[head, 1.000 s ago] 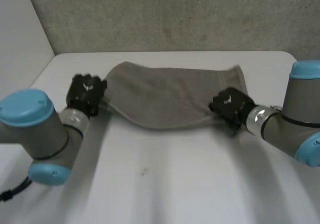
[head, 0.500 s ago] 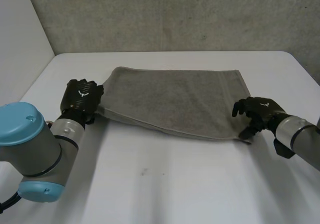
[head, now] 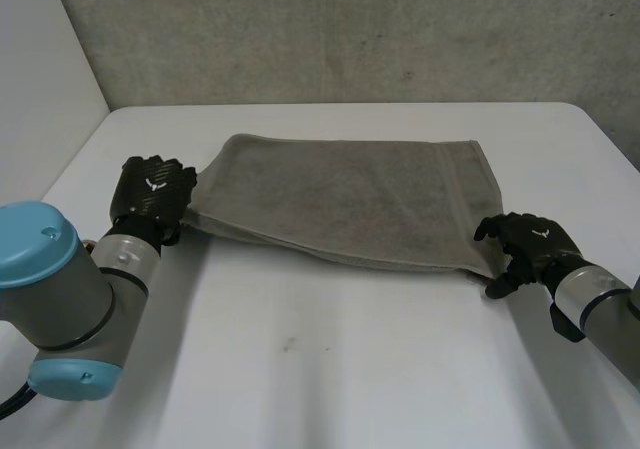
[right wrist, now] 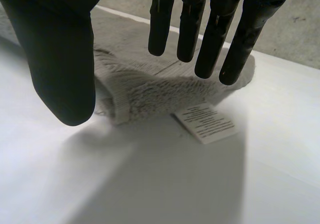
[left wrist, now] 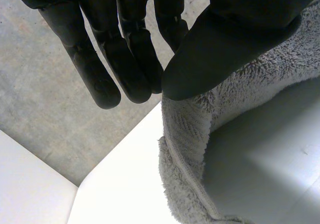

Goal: Fold the towel.

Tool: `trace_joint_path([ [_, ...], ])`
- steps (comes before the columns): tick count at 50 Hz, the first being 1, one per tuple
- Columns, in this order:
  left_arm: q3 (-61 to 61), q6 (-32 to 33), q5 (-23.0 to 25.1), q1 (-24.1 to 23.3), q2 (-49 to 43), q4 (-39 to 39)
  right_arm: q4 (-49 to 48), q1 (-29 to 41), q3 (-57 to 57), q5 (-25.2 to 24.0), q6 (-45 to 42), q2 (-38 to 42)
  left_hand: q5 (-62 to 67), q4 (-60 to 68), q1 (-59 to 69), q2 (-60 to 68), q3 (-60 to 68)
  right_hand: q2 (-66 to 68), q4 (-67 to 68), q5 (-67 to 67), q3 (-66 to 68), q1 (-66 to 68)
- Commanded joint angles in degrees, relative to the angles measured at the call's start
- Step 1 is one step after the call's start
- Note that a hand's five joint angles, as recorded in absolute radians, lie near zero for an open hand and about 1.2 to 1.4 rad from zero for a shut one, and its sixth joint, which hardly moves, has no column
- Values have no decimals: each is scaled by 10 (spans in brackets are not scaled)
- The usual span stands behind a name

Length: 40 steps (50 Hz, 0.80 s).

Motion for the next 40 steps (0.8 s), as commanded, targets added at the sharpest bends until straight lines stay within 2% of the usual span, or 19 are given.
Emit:
trace_joint_path([
  [1,0,0,0,0,-2,0,-14,9,-27,22,12,31,108,102,109,101,102,68,64,71,65,118],
  [11,0,0,0,0,-4,0,-16,22,-61,42,36,72,108,102,109,101,102,78,75,81,75,128],
  [13,-1,0,0,0,-4,0,-19,21,-63,43,37,73,108,102,109,101,102,197,193,200,193,247],
  [14,-1,0,-1,0,-4,0,-19,21,-63,43,37,73,108,102,109,101,102,198,194,201,194,247],
  [16,-1,0,-1,0,-4,0,-35,17,-62,54,37,65,108,102,109,101,102,503,500,507,500,553],
  [19,-1,0,-3,-1,-3,-1,-49,16,-56,68,36,55,108,102,109,101,102,505,501,508,501,555],
  [21,-1,0,-3,-1,0,-2,-77,16,-48,103,25,14,108,102,109,101,102,505,501,508,501,555],
  [27,-13,2,-3,-6,25,-12,-70,17,-41,98,-9,-59,108,102,109,101,102,505,501,508,501,555],
  [29,-20,5,-3,-8,35,-18,-31,22,-43,72,-67,-96,108,102,109,101,102,505,501,508,501,555],
  [30,-26,9,-3,-9,45,-29,-30,22,-43,72,-67,-97,108,102,109,101,102,505,501,508,501,555],
  [32,-31,10,-3,-10,57,-47,34,19,-46,54,-142,-141,108,102,109,101,102,505,501,508,501,555],
  [33,-32,10,-3,-11,71,-73,34,19,-46,54,-142,-141,108,102,109,101,102,505,501,508,501,555],
  [36,-35,9,-3,-12,86,-102,112,14,-53,49,-226,-156,108,102,109,101,102,505,501,508,501,555],
  [37,-35,9,-4,-12,97,-137,154,14,-58,48,-267,-158,108,102,109,101,102,505,501,508,501,555],
  [38,-35,9,-4,-13,108,-172,154,14,-58,48,-268,-158,108,102,109,101,102,505,501,508,501,555],
  [39,-35,9,-4,-13,109,-172,196,13,-64,51,-309,-159,108,102,109,101,102,505,501,508,501,555],
  [40,-37,10,-4,-13,121,-215,243,13,-69,53,-348,-159,108,102,109,101,102,505,501,508,501,555],
])
